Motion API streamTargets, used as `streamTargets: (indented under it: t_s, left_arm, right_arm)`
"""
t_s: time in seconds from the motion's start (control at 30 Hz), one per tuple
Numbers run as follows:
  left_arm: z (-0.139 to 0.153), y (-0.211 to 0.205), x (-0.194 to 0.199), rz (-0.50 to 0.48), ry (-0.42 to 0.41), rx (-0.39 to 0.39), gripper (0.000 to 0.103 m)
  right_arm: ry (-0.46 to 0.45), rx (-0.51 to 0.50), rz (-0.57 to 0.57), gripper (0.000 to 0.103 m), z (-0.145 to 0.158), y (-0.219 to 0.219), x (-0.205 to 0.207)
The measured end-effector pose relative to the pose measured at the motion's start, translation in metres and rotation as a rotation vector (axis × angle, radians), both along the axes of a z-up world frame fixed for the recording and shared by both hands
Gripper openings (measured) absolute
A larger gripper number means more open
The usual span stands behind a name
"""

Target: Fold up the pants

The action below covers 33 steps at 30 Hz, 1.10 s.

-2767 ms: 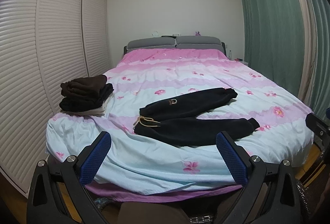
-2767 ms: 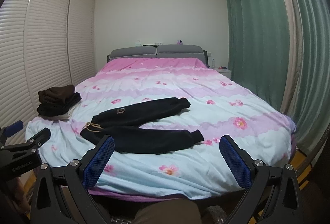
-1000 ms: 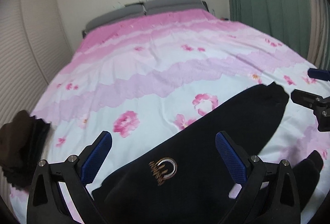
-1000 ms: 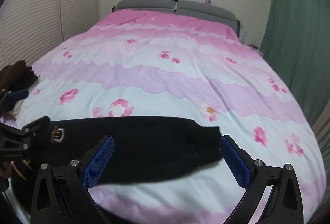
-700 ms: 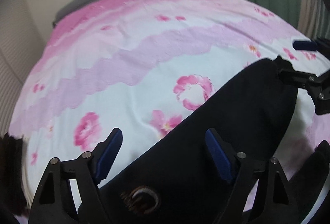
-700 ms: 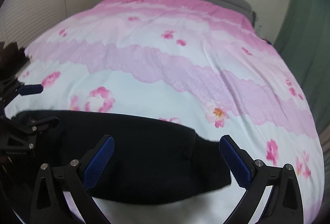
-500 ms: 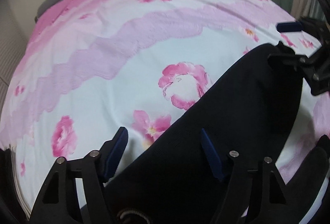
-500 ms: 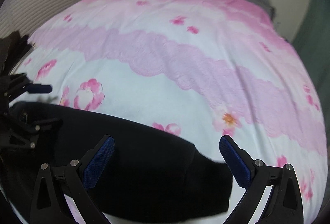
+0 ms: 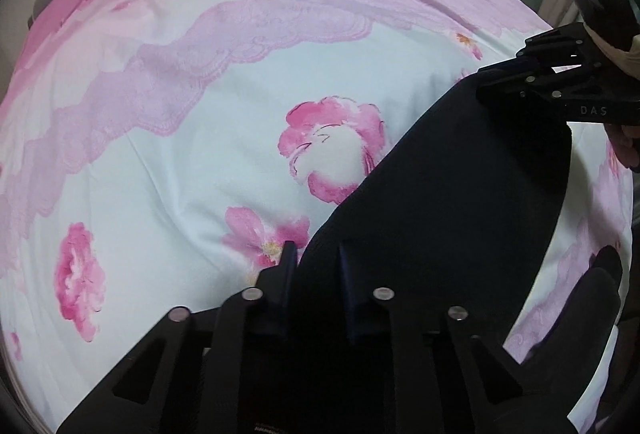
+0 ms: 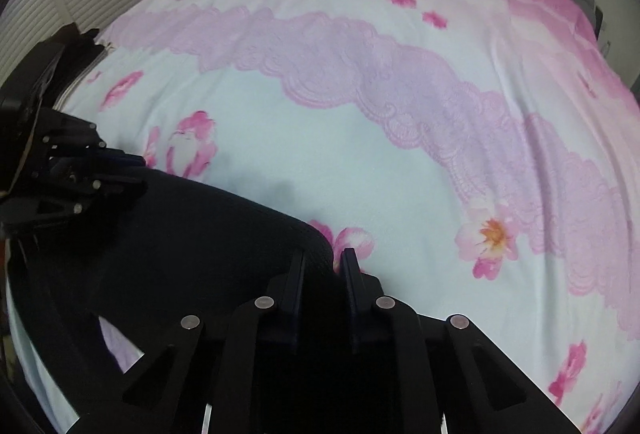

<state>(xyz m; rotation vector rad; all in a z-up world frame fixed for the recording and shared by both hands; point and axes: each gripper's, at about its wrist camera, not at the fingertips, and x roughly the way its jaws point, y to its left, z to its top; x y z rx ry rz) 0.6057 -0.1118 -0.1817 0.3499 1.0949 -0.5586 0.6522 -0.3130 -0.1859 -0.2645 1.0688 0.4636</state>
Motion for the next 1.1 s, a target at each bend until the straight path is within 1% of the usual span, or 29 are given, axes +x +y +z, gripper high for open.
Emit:
streamTargets:
  t_s: [0.07,0.2,0.3,0.4,0.53,0.57,0.67,0.77,0.83,0.93,1.0,1.1]
  left_arm:
    - [0.007,0.002,-0.005,0.0,-0.004,-0.011,0.015]
    - [0.025,0.004,-0.015,0.009,-0.022,-0.036,0.013]
    - [0.047,0.003,-0.035,0.007,-0.069,-0.036,0.013]
    - [0.071,0.003,-0.064,0.004,-0.125,-0.044,0.013]
    - [0.094,0.003,-0.11,0.002,-0.205,-0.04,0.013]
    - [0.097,0.001,-0.117,0.001,-0.22,-0.039,0.013]
    - [0.105,0.0,-0.159,-0.002,-0.267,-0.037,0.013]
    - [0.104,-0.003,-0.199,0.0,-0.295,-0.048,0.013]
    - [0.098,-0.005,-0.225,0.013,-0.306,-0.066,0.013]
    - [0.082,-0.012,-0.261,0.018,-0.331,-0.061,0.013]
    - [0.066,-0.015,-0.281,0.021,-0.318,-0.065,0.013]
    - [0.038,-0.019,-0.306,0.022,-0.267,-0.063,0.013]
  right_arm:
    - [-0.031,-0.001,0.003,0.016,0.01,0.0,-0.012]
    - [-0.099,-0.01,0.013,0.015,0.034,0.0,-0.038]
    - [-0.16,-0.021,0.026,0.015,0.056,0.001,-0.06]
    - [-0.219,-0.03,0.04,0.015,0.076,0.0,-0.089]
    - [-0.291,-0.063,0.074,0.014,0.093,0.005,-0.13]
    - [-0.314,-0.077,0.084,0.014,0.097,0.006,-0.143]
    - [-0.376,-0.117,0.111,0.014,0.102,0.008,-0.181]
    - [-0.425,-0.131,0.12,0.014,0.098,0.003,-0.218]
    - [-0.449,-0.152,0.131,0.014,0.088,0.001,-0.244]
    - [-0.465,-0.193,0.152,0.014,0.067,0.0,-0.275]
    - [-0.451,-0.213,0.163,0.014,0.05,-0.001,-0.293]
    - [-0.439,-0.23,0.176,0.014,0.025,-0.003,-0.317]
